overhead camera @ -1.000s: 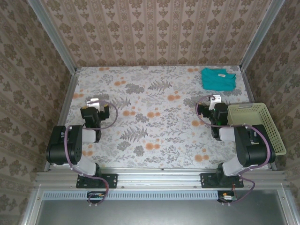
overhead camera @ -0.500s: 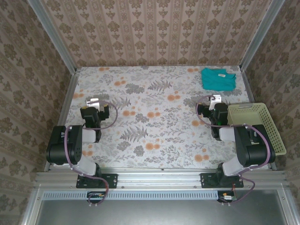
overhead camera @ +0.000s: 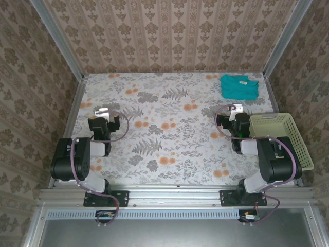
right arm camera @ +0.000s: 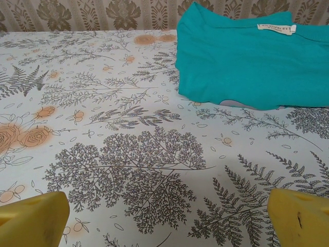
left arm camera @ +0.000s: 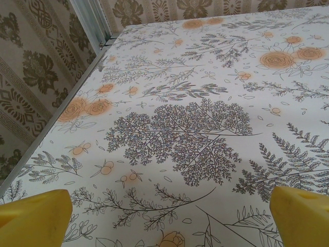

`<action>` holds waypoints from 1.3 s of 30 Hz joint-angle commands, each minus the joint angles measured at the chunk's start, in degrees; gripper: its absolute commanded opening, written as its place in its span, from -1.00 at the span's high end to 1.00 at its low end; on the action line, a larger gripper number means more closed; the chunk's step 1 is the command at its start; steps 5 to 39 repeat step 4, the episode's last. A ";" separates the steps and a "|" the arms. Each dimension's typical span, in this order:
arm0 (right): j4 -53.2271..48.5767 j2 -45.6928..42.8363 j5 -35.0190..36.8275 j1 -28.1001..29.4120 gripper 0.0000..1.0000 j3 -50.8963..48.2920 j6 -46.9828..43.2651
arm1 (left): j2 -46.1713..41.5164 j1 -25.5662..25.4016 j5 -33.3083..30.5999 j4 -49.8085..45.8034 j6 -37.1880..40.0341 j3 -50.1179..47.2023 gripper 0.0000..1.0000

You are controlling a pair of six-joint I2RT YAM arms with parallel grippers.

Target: Fold the inside-out t-shirt

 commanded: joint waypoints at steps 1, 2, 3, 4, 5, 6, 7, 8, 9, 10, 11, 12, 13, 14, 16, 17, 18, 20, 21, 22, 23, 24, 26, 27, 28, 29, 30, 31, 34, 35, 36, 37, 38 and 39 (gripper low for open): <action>0.98 0.67 0.88 0.26 -1.00 0.20 0.37 | -0.66 -0.16 -0.67 0.33 -1.51 0.21 -1.00; 1.16 0.61 0.86 0.26 -1.00 0.04 0.37 | -0.65 -0.13 -0.70 0.31 -1.51 0.21 -1.00; 1.67 0.40 1.24 0.26 -1.00 -0.33 0.35 | -0.65 -0.12 -0.67 0.31 -1.51 0.21 -1.00; 2.26 0.50 2.55 0.31 -1.00 -0.57 0.89 | -0.65 -0.14 -0.71 0.31 -1.51 0.21 -1.00; 2.26 0.50 2.55 0.31 -1.00 -0.57 0.89 | -0.65 -0.14 -0.71 0.31 -1.51 0.21 -1.00; 2.26 0.50 2.55 0.31 -1.00 -0.57 0.89 | -0.65 -0.14 -0.71 0.31 -1.51 0.21 -1.00; 2.26 0.50 2.55 0.31 -1.00 -0.57 0.89 | -0.65 -0.14 -0.71 0.31 -1.51 0.21 -1.00; 2.26 0.50 2.55 0.31 -1.00 -0.57 0.89 | -0.65 -0.14 -0.71 0.31 -1.51 0.21 -1.00; 2.26 0.50 2.55 0.31 -1.00 -0.57 0.89 | -0.65 -0.14 -0.71 0.31 -1.51 0.21 -1.00; 2.26 0.50 2.55 0.31 -1.00 -0.57 0.89 | -0.65 -0.14 -0.71 0.31 -1.51 0.21 -1.00; 2.26 0.50 2.55 0.31 -1.00 -0.57 0.89 | -0.65 -0.14 -0.71 0.31 -1.51 0.21 -1.00; 2.26 0.50 2.55 0.31 -1.00 -0.57 0.89 | -0.65 -0.14 -0.71 0.31 -1.51 0.21 -1.00; 2.26 0.50 2.55 0.31 -1.00 -0.57 0.89 | -0.65 -0.14 -0.71 0.31 -1.51 0.21 -1.00; 2.26 0.50 2.55 0.31 -1.00 -0.57 0.89 | -0.65 -0.14 -0.71 0.31 -1.51 0.21 -1.00; 2.26 0.50 2.55 0.31 -1.00 -0.57 0.89 | -0.65 -0.14 -0.71 0.31 -1.51 0.21 -1.00; 2.26 0.50 2.55 0.31 -1.00 -0.57 0.89 | -0.65 -0.14 -0.71 0.31 -1.51 0.21 -1.00; 2.26 0.50 2.55 0.31 -1.00 -0.57 0.89 | -0.65 -0.14 -0.71 0.31 -1.51 0.21 -1.00; 2.26 0.50 2.55 0.31 -1.00 -0.57 0.89 | -0.65 -0.14 -0.71 0.31 -1.51 0.21 -1.00; 2.26 0.50 2.55 0.31 -1.00 -0.57 0.89 | -0.65 -0.14 -0.71 0.31 -1.51 0.21 -1.00; 2.26 0.50 2.55 0.31 -1.00 -0.57 0.89 | -0.65 -0.14 -0.71 0.31 -1.51 0.21 -1.00; 2.26 0.50 2.55 0.31 -1.00 -0.57 0.89 | -0.65 -0.14 -0.71 0.31 -1.51 0.21 -1.00; 2.26 0.50 2.55 0.31 -1.00 -0.57 0.89 | -0.65 -0.14 -0.71 0.31 -1.51 0.21 -1.00; 2.26 0.50 2.55 0.31 -1.00 -0.57 0.89 | -0.65 -0.14 -0.71 0.31 -1.51 0.21 -1.00; 2.26 0.50 2.55 0.31 -1.00 -0.57 0.89 | -0.65 -0.14 -0.71 0.31 -1.51 0.21 -1.00; 2.26 0.50 2.55 0.31 -1.00 -0.57 0.89 | -0.65 -0.14 -0.71 0.31 -1.51 0.21 -1.00; 2.26 0.50 2.55 0.31 -1.00 -0.57 0.89 | -0.65 -0.14 -0.71 0.31 -1.51 0.21 -1.00; 2.26 0.50 2.55 0.31 -1.00 -0.57 0.89 | -0.65 -0.14 -0.71 0.31 -1.51 0.21 -1.00; 2.26 0.50 2.55 0.31 -1.00 -0.57 0.89 | -0.65 -0.14 -0.71 0.31 -1.51 0.21 -1.00; 2.26 0.50 2.55 0.31 -1.00 -0.57 0.89 | -0.65 -0.14 -0.71 0.31 -1.51 0.21 -1.00; 2.26 0.50 2.55 0.31 -1.00 -0.57 0.89 | -0.65 -0.14 -0.71 0.31 -1.51 0.21 -1.00; 2.26 0.50 2.55 0.31 -1.00 -0.57 0.89 | -0.65 -0.14 -0.71 0.31 -1.51 0.21 -1.00; 2.26 0.50 2.55 0.31 -1.00 -0.57 0.89 | -0.65 -0.14 -0.71 0.31 -1.51 0.21 -1.00; 2.26 0.50 2.55 0.31 -1.00 -0.57 0.89 | -0.65 -0.14 -0.71 0.31 -1.51 0.21 -1.00; 2.26 0.50 2.55 0.31 -1.00 -0.57 0.89 | -0.65 -0.14 -0.71 0.31 -1.51 0.21 -1.00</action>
